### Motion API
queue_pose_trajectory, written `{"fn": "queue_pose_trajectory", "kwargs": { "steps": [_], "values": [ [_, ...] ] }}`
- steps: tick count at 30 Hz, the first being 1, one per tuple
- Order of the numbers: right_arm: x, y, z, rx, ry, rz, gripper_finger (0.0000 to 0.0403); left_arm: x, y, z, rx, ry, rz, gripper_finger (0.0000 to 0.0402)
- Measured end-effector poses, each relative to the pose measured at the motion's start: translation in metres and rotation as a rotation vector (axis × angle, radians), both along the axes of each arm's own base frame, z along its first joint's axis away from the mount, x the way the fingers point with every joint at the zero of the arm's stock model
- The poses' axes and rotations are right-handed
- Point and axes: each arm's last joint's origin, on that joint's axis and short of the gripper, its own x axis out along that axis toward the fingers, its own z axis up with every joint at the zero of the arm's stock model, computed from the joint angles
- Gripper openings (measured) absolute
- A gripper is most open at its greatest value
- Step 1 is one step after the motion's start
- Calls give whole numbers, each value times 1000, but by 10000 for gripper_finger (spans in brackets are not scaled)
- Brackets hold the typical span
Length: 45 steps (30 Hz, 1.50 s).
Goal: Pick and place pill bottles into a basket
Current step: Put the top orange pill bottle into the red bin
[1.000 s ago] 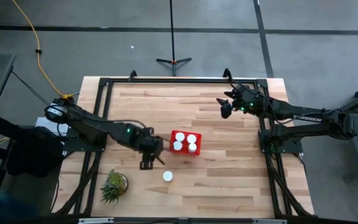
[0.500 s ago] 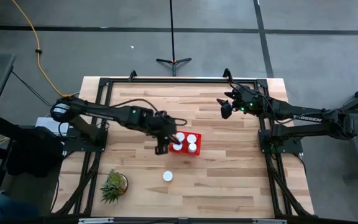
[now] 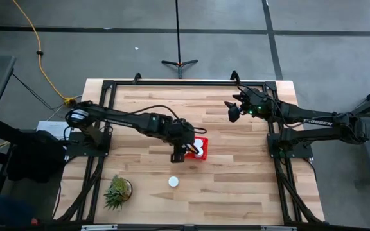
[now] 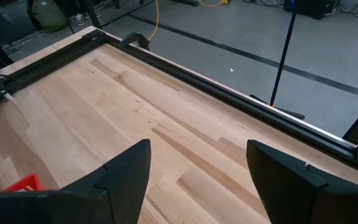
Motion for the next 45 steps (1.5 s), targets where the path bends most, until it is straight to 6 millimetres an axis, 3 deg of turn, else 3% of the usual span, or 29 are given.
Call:
{"fn": "queue_pose_trajectory", "kwargs": {
  "steps": [6, 12, 22, 31, 38, 45],
  "values": [
    [0, 0, 0, 0, 4, -1, 256, 3, 0, -3, -2, 0, -1, 267],
    [0, 0, 0, -2, 4, -5, 256, 6, -1, -1, -9, -37, -4, 239],
    [-1, 0, -1, -1, 10, -6, 256, 18, -2, -27, -5, 33, -4, 271],
    [-1, 0, -1, -4, 22, -9, 256, 18, -3, -26, -11, 25, -8, 241],
    [-1, 0, -1, -9, 24, -13, 256, 20, -3, -26, -16, 6, -15, 276],
    [-1, 0, -1, -9, 25, -12, 256, 22, -3, -24, -11, -22, -36, 223]
  ]
}}
